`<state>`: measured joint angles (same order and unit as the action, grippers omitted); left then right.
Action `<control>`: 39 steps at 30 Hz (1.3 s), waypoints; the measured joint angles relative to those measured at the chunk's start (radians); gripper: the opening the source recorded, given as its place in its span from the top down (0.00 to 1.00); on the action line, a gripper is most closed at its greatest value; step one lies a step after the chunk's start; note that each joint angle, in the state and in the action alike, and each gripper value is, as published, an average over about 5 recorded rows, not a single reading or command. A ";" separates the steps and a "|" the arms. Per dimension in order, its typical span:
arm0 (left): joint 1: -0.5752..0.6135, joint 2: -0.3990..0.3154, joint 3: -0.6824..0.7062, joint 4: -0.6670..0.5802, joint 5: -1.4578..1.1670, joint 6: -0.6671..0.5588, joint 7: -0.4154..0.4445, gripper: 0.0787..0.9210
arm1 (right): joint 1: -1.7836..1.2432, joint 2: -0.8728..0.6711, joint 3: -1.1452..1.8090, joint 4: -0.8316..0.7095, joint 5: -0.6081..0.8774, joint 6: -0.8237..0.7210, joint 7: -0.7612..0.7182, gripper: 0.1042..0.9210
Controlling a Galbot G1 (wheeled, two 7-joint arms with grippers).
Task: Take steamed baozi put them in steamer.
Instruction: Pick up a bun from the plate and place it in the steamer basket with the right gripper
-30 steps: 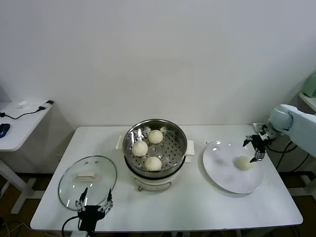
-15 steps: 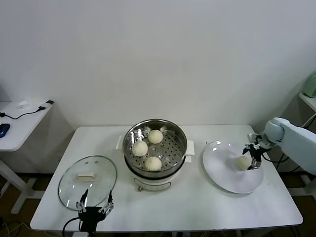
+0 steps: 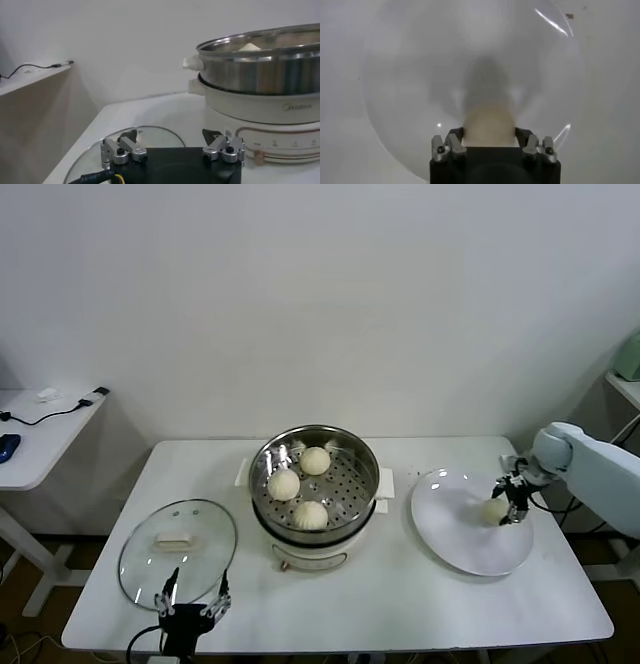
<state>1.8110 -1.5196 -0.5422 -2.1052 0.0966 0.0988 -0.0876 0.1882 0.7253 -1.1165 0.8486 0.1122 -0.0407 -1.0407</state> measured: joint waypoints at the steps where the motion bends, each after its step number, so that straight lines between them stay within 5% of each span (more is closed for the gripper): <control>1: 0.001 0.000 0.001 -0.002 0.000 0.000 0.000 0.12 | 0.022 -0.003 -0.018 0.013 0.012 -0.006 0.000 0.29; 24: -0.012 0.015 0.006 -0.025 -0.008 0.004 0.003 0.12 | 0.727 0.236 -0.490 0.477 0.670 -0.257 0.116 0.29; 39: -0.017 0.022 -0.010 -0.017 -0.013 0.002 0.005 0.12 | 0.598 0.381 -0.517 0.542 0.781 -0.420 0.298 0.29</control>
<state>1.7938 -1.4973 -0.5518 -2.1226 0.0837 0.1010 -0.0824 0.7859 1.1068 -1.6337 1.3910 0.8927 -0.4606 -0.7423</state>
